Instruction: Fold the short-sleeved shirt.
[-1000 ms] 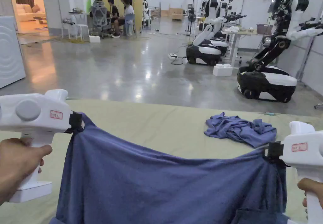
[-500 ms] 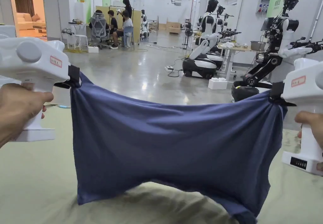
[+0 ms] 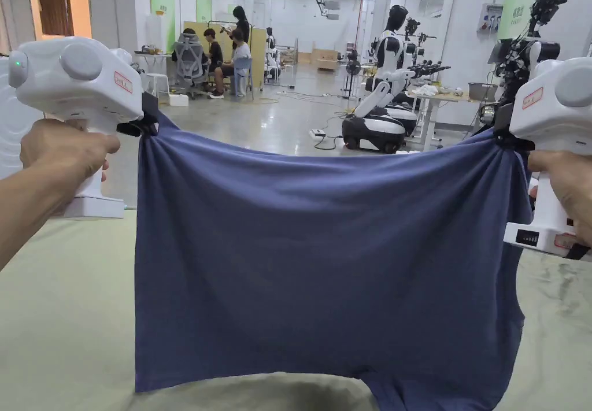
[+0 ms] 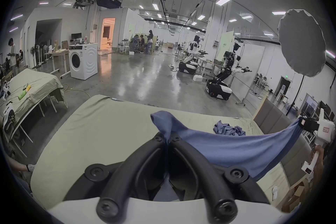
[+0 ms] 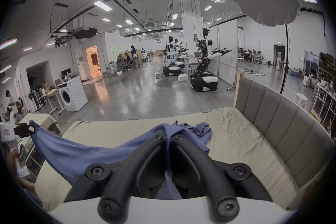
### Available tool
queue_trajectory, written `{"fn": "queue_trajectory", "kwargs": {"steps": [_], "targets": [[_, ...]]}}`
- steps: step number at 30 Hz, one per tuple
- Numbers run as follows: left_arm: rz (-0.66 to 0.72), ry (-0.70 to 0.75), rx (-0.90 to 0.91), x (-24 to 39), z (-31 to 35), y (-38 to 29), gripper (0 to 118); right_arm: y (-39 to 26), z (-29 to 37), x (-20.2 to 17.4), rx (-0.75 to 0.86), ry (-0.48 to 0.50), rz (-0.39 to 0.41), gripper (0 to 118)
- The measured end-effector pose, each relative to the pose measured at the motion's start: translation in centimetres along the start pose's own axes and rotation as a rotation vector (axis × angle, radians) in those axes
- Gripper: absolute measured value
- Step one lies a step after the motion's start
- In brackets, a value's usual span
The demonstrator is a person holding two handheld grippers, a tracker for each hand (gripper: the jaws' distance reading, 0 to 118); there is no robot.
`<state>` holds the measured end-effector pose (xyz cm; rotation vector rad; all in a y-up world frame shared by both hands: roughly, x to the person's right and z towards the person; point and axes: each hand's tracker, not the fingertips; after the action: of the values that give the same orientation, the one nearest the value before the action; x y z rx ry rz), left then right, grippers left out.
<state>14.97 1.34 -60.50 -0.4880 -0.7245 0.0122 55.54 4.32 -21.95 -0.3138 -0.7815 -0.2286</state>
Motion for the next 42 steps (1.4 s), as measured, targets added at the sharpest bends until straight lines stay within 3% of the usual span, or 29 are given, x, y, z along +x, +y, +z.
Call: {"fn": "queue_trajectory", "kwargs": {"steps": [9, 26, 33, 36, 40, 42], "targets": [[-0.025, 0.0, 0.065, 1.3, -2.1, 6.1, 1, 5.4, -2.7, -1.0, 0.08, -0.022, -0.012, 5], [0.002, -0.024, 0.162, 1.6, -2.6, 11.4, 1, 11.7, -3.3, -1.8, 0.196, -0.017, -0.036, 5], [0.0, -0.044, 0.121, 0.4, -3.8, 6.8, 1, 7.1, -4.0, -1.0, 0.133, 0.02, -0.038, 5], [0.019, -0.059, 0.09, -0.4, -4.1, 2.9, 1, 3.6, -3.8, -0.1, 0.098, 0.029, -0.047, 5], [0.042, -0.074, 0.041, -1.8, -3.8, -3.5, 1, -2.5, -2.8, 0.7, 0.043, 0.057, 0.001, 5], [0.1, -0.105, 0.007, -2.3, -3.2, -7.4, 1, -5.8, -2.3, 1.4, -0.004, 0.063, -0.023, 5]]}}
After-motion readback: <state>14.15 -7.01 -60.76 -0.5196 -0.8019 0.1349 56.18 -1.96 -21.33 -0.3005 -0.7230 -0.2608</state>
